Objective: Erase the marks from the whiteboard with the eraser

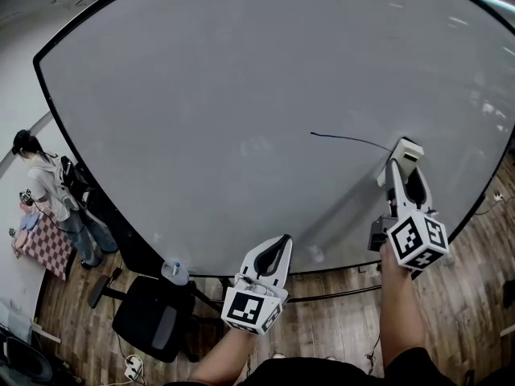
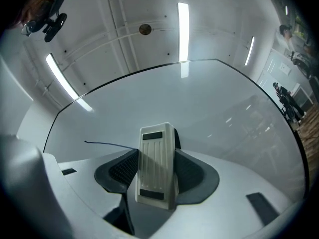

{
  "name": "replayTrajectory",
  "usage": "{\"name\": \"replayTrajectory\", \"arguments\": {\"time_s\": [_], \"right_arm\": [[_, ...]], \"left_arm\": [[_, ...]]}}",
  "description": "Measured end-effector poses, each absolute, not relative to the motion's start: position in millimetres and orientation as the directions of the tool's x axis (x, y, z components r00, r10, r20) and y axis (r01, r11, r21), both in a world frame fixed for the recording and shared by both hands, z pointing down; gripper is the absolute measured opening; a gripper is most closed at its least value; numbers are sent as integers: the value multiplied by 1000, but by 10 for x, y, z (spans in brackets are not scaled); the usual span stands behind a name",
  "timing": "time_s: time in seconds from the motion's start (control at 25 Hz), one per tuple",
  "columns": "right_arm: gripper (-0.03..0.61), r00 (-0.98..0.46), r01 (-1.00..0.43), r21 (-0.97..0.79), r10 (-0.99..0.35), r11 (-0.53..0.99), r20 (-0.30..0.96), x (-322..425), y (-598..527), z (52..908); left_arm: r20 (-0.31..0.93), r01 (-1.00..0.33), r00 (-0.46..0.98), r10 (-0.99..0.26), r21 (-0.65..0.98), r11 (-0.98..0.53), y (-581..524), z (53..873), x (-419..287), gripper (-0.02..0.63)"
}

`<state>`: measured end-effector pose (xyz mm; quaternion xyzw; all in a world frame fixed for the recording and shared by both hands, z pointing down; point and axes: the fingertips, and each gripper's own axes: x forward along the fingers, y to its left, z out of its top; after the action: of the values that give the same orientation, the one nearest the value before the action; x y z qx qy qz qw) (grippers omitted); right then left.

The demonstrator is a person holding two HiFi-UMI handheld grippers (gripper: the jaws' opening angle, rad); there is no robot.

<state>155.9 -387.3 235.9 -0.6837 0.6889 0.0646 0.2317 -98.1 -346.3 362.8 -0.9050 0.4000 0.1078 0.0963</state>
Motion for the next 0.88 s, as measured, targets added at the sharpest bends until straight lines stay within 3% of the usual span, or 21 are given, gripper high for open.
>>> {"name": "replayTrajectory", "arguments": {"time_s": [0.36,0.88], "right_arm": [[250,-21,-978,-176,-901,107,-433,1044,-3898,2037],[249,-184,-982,47,-889,181,-419,131,-3966,1750]], "left_arm": [[-281,-768,623,-730,-43,-639,-3412,3541,-1236,18],[-312,-801,580,-753,-50,-596,-3366,3425,-1447,18]]}}
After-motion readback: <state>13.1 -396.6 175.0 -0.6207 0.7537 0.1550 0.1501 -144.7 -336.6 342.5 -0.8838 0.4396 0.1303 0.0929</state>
